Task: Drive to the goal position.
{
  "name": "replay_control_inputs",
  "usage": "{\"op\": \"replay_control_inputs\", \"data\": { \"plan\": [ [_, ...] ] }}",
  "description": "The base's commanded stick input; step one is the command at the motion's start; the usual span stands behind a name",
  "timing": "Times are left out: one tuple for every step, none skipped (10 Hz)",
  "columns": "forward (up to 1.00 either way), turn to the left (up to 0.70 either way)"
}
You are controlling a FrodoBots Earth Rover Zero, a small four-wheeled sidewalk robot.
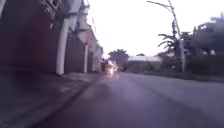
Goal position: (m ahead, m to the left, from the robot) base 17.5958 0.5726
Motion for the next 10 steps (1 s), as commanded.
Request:
{"op": "replay_control_inputs", "data": {
  "plan": [
    [0.70,0.00],
    [0.70,0.00],
    [0.70,0.00],
    [0.70,0.00],
    [0.70,0.00],
    [0.70,0.00],
    [0.70,0.00],
    [0.70,0.00],
    [0.70,0.00],
    [0.70,0.00]
  ]
}}
